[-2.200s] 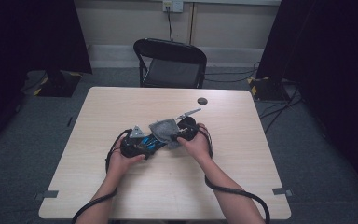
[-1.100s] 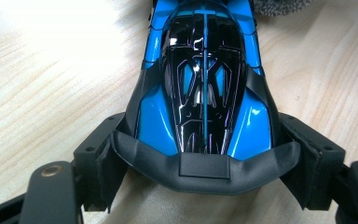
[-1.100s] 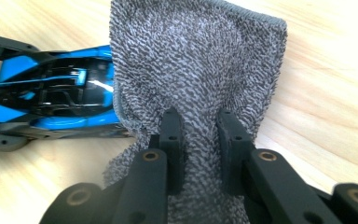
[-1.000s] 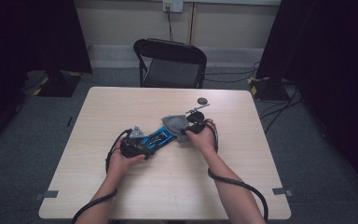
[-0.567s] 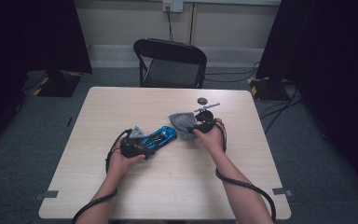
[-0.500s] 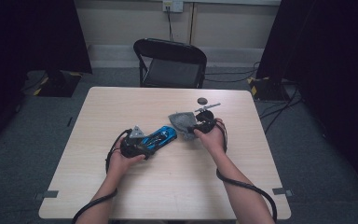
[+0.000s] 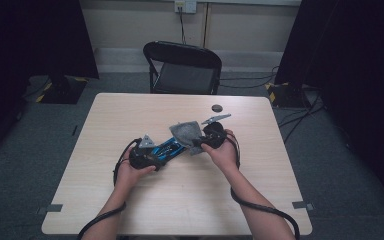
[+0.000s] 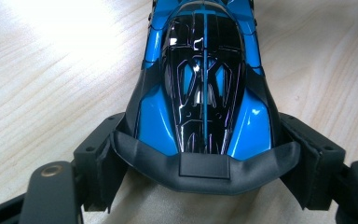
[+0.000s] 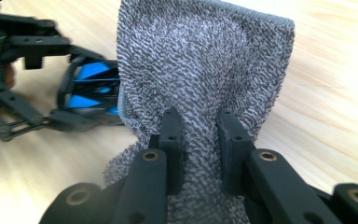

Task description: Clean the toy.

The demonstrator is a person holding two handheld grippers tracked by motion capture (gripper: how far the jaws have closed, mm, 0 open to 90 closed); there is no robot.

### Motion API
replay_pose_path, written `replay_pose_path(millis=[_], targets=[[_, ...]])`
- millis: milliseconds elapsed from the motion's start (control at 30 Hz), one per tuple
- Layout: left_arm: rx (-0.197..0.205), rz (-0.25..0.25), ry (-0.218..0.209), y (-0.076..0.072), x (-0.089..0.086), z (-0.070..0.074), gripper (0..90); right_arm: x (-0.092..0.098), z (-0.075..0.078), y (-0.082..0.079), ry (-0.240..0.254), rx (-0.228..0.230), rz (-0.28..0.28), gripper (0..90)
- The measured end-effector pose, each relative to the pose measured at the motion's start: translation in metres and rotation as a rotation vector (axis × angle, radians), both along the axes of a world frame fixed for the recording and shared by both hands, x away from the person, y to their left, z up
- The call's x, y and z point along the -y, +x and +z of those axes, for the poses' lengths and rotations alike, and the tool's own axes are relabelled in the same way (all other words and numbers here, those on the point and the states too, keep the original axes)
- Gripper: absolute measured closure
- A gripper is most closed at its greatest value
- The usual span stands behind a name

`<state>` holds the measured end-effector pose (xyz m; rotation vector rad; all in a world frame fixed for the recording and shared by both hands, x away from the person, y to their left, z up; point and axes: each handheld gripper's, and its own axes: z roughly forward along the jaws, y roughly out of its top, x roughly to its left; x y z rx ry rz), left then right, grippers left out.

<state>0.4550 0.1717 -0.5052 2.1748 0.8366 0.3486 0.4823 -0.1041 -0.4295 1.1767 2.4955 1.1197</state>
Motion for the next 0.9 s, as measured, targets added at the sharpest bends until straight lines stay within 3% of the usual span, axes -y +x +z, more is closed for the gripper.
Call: replay_pose_path(millis=[267, 600, 900], targets=[[0.002, 0.001, 0.001, 0.000, 0.000, 0.000, 24.2, -0.035, -0.005, -0.016, -0.025, 0.011, 0.114, 75.1], [0.004, 0.001, 0.003, 0.000, 0.000, 0.000, 24.2, -0.065, -0.009, -0.024, -0.019, 0.003, 0.174, 75.0], [0.006, 0.000, 0.008, 0.000, 0.000, 0.000, 24.3, -0.079, -0.017, -0.026, -0.075, -0.008, 0.202, 75.0]])
